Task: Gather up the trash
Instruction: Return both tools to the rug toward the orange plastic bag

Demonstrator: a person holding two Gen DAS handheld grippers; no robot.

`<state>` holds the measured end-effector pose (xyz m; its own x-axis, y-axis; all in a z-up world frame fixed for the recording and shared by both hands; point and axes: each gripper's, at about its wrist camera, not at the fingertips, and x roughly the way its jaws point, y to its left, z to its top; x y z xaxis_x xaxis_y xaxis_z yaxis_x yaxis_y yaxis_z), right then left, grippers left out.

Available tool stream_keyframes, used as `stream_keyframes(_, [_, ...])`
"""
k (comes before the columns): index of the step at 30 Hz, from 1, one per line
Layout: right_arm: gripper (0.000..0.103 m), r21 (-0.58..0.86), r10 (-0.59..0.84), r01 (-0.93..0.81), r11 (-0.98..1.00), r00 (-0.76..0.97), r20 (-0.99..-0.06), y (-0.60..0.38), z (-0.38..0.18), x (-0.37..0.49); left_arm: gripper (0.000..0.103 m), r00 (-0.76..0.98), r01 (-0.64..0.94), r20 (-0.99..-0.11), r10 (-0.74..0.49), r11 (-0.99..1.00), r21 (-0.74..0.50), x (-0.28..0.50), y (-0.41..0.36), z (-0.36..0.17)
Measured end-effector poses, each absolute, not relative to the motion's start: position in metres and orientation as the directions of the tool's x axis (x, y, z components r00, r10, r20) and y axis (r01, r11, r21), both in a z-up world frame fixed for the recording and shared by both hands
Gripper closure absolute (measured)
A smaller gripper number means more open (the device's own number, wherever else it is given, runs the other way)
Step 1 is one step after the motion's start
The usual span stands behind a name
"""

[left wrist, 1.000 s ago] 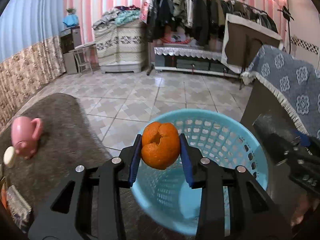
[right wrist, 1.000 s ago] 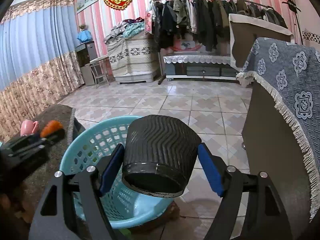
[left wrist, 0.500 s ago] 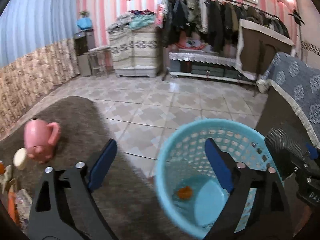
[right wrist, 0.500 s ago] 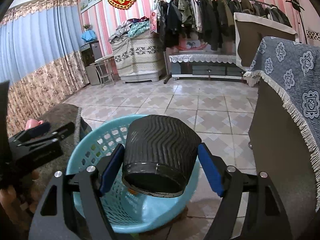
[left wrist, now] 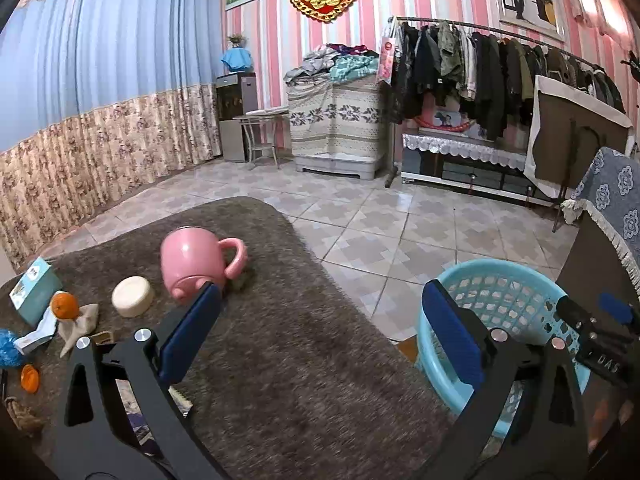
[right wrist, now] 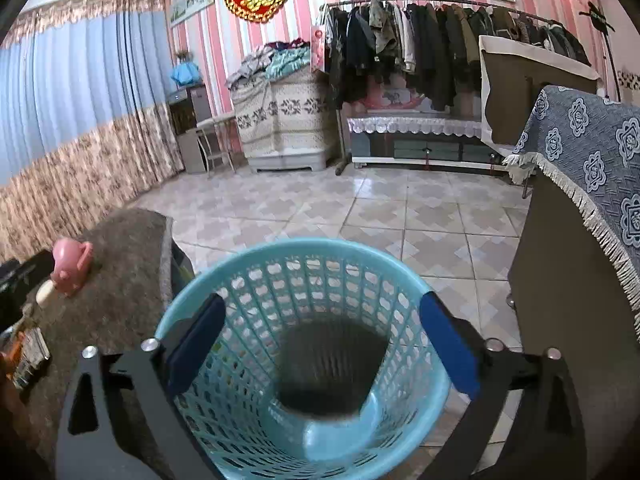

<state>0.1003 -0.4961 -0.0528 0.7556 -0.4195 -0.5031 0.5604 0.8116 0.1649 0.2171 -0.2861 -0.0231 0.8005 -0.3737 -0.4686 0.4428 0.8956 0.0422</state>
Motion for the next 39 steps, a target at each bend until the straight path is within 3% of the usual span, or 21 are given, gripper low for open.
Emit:
stream_keyframes(21, [0.006,0.117,-0.303,0.384,0.916,0.852,-0.426,-0.429,-0.017,0.115,0.006,0.877,0.273,-0.412,-0.247,0.962,0.004,0.181,-0.166,0.008])
stream_keyframes(39, [0.006,0.029,-0.122,0.152,0.988,0.884,-0.451,-0.309,-0.012,0.158,0.005,0.917,-0.018,-0.399,0.022,1.000,0.015,0.163,0.008,0.011])
